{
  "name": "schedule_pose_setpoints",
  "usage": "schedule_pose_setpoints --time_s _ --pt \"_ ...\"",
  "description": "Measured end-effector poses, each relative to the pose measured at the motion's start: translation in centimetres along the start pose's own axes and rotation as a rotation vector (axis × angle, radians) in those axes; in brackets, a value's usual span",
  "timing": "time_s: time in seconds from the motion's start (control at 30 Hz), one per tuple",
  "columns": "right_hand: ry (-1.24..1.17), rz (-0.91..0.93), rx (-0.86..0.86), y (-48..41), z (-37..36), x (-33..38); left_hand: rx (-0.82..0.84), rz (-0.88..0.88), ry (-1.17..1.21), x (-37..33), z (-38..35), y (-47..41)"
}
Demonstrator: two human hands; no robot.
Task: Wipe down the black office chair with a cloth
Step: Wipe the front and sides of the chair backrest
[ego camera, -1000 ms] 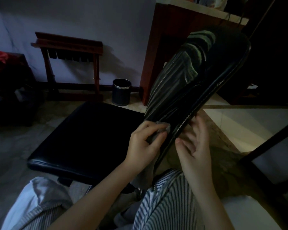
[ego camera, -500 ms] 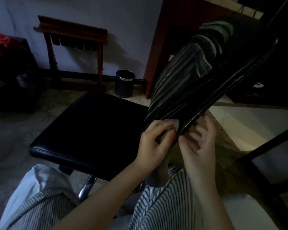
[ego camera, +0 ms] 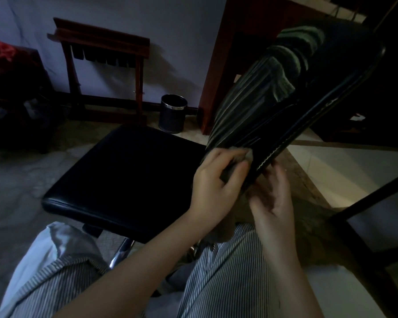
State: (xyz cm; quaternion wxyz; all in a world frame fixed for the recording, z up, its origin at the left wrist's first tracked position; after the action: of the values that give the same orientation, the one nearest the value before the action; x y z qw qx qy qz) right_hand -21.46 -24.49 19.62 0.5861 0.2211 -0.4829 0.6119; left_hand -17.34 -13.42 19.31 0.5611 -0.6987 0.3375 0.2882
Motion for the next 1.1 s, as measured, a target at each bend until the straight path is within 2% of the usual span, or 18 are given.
schedule_pose_setpoints --time_s 0.17,0.47,0.63,0.83,0.93,1.1 --pt "-0.036 0.017 0.013 -0.3 0.0 -0.1 0.01 -0.015 0.002 -1.8 -1.9 -1.4" --pt "-0.095 -0.061 -0.033 0.1 -0.3 -0.5 -0.005 0.048 -0.041 1.5 -0.6 1.5" --pt "-0.093 -0.091 -0.036 0.2 -0.6 -0.7 0.016 0.178 -0.102 4.8 1.2 4.3" --pt "-0.12 -0.147 -0.032 -0.1 0.1 -1.1 0.0 0.411 0.093 5.5 1.8 3.9" --pt "-0.125 -0.145 -0.002 0.1 0.3 -1.0 0.007 0.277 0.09 3.8 1.5 2.8" --pt "-0.123 -0.061 0.03 -0.1 0.8 -0.1 0.09 -0.245 -0.003 -2.4 1.1 -2.4"
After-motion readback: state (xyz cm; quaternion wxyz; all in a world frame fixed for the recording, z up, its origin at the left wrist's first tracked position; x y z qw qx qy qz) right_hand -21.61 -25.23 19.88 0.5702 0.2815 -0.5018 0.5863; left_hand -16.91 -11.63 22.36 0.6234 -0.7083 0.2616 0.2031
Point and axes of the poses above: each hand's wrist, its own y-axis away from the middle knuckle, its own z-axis out of the back of the hand, x = y × z, the point moved 1 cm from there along -y, towards the middle knuckle, and after that the axes turned 14 degrees about y, right-handed, at the moved point
